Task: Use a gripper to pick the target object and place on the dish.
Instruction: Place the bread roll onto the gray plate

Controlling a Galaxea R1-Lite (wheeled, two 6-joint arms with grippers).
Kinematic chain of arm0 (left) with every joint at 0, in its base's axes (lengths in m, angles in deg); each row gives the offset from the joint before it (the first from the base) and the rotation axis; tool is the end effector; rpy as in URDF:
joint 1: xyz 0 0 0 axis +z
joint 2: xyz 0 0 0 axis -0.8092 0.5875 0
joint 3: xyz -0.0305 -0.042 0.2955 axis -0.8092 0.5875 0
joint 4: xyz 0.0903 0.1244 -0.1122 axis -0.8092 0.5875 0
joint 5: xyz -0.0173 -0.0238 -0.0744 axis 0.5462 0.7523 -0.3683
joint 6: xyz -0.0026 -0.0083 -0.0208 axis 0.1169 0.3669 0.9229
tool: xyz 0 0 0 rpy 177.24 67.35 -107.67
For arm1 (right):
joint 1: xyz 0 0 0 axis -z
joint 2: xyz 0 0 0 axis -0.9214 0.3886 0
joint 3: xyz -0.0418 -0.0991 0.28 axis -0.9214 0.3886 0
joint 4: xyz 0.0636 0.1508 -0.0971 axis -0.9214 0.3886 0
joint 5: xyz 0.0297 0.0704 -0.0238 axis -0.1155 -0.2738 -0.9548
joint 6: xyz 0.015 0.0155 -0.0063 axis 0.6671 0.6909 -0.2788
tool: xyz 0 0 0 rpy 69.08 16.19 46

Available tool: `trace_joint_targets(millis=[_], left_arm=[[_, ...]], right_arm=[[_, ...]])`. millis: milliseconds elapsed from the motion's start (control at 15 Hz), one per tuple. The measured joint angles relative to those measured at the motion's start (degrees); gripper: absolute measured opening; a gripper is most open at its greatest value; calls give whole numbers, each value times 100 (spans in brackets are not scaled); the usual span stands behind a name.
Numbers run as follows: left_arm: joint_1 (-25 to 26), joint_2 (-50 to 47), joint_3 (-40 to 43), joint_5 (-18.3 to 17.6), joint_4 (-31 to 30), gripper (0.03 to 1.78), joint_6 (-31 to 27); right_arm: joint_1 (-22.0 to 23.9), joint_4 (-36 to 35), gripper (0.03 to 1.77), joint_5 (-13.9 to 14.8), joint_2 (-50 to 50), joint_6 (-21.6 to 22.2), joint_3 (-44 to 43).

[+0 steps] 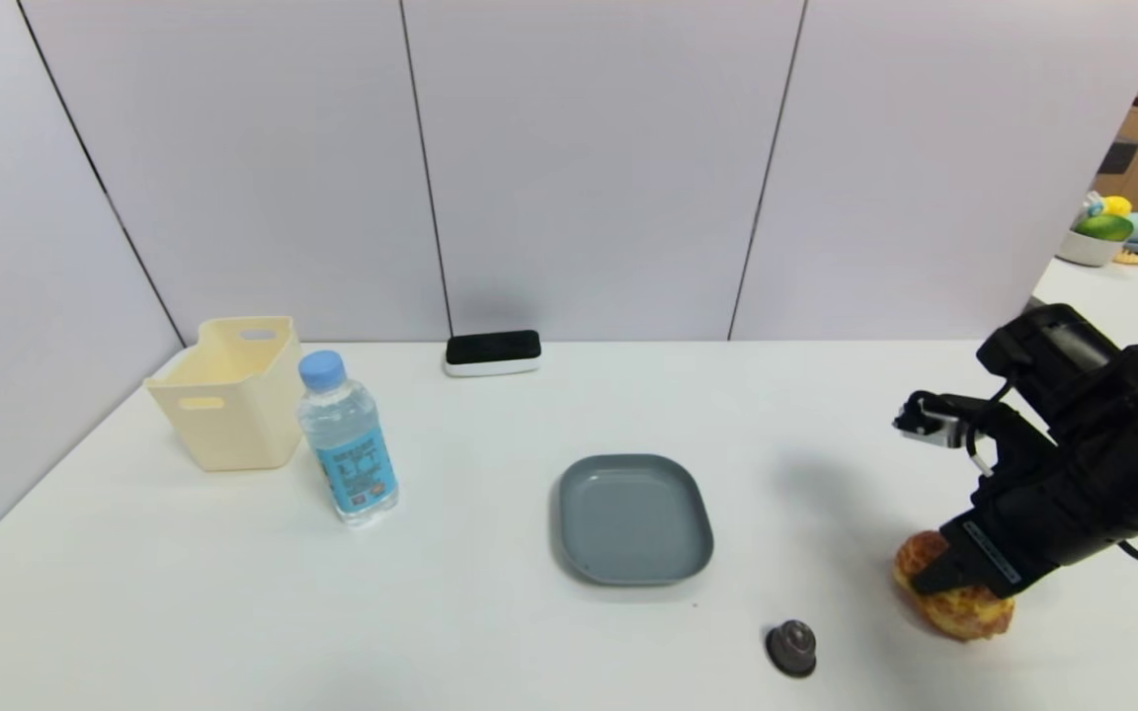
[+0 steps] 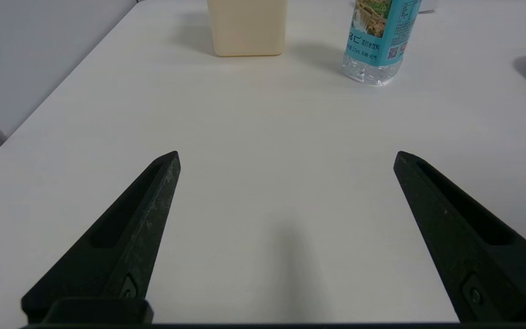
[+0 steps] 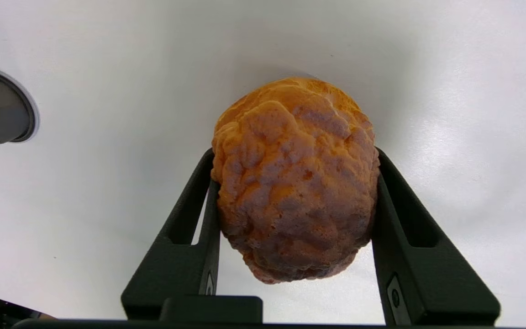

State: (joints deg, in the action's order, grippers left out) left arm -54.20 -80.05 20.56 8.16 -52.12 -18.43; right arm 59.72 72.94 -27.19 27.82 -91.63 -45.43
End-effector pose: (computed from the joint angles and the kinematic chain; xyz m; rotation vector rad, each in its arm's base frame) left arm -0.0228 0.0005 0.0754 -0.0229 -0.0002 0.0180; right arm 0.2490 0.0351 0.1571 -0.2507 1.2303 0.3961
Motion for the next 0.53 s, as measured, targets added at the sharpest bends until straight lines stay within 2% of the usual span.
trace_joint_targets(millis=[267, 533], left_arm=[[0, 0, 0, -2, 0, 169, -2], [0, 0, -2, -2, 0, 169, -2]], right_arm=[[-251, -399, 84, -4, -282, -66, -663], [-324, -421, 84, 11, -356, -85, -528]])
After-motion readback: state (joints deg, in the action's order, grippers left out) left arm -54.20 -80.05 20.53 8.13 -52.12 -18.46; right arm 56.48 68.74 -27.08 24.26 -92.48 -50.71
